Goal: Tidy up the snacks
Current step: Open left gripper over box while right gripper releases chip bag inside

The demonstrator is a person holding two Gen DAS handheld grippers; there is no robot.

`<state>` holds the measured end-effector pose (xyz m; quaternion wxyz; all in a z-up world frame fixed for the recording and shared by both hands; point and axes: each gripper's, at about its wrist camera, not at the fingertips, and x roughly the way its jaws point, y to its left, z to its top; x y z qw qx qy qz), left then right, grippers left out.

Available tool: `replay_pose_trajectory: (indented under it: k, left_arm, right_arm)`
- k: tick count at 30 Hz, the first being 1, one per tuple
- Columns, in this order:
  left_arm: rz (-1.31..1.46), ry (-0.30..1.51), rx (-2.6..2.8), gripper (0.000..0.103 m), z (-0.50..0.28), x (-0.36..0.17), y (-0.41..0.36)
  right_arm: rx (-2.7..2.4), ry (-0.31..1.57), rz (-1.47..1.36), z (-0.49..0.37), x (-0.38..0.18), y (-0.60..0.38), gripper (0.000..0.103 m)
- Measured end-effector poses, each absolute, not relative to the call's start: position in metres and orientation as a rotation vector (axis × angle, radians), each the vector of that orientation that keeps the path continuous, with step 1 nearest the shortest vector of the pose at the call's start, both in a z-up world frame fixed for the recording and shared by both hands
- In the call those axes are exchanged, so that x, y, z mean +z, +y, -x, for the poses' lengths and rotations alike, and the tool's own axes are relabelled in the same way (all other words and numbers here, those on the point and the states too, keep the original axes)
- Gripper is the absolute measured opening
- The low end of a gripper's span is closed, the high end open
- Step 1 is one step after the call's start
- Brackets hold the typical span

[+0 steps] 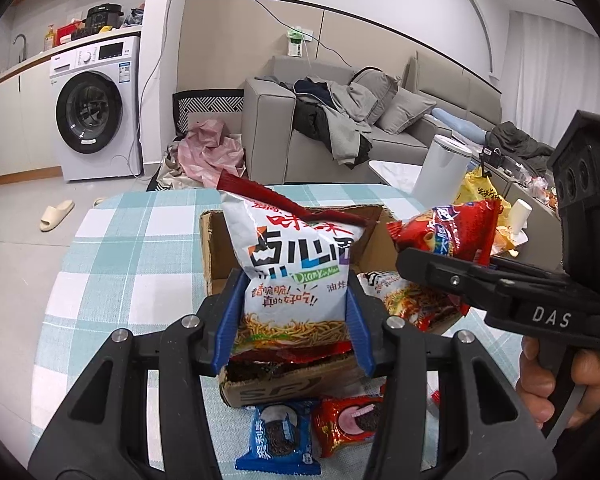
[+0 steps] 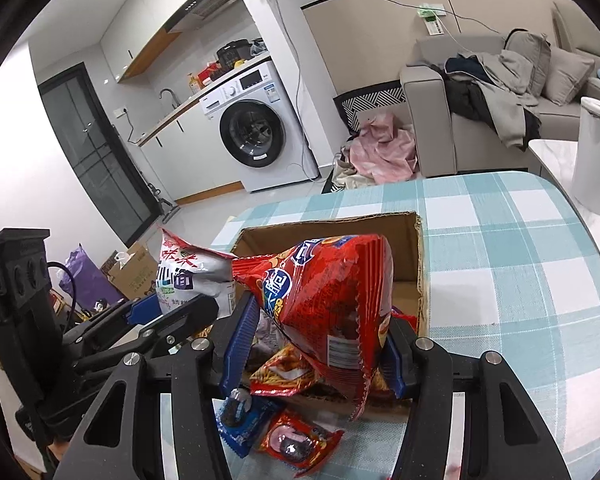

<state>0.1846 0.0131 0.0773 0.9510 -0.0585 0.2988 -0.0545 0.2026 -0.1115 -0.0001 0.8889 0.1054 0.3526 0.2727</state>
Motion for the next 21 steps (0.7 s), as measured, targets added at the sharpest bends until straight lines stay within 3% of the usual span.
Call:
replay_pose_trajectory:
  k: [14,17,19,21]
  left_arm:
    - [0.098,0.652,-0.104,0.045,-0.205,0.06,0.009]
    - [0.108,0.646,-0.104,0.045,-0.203,0.059,0.013]
    - [0.111,0.649,-0.1,0.051,-0.2,0.059,0.015]
    - [0.105,0.644,-0.085,0.068,-0.196,0.062,0.018]
  right_arm:
    - [0.527,0.772,-0.177,-0.226,-0.016,-0.099,0.056]
    - [0.511,0.747,-0.136,-0.221,-0.012,-0.099,0.064]
    - [0.512,0.72,-0.12,-0.215,-0.008,-0.101,0.073]
    - [0.526,0.705,-0.118,-0.211,-0.006,-0.104,0.083]
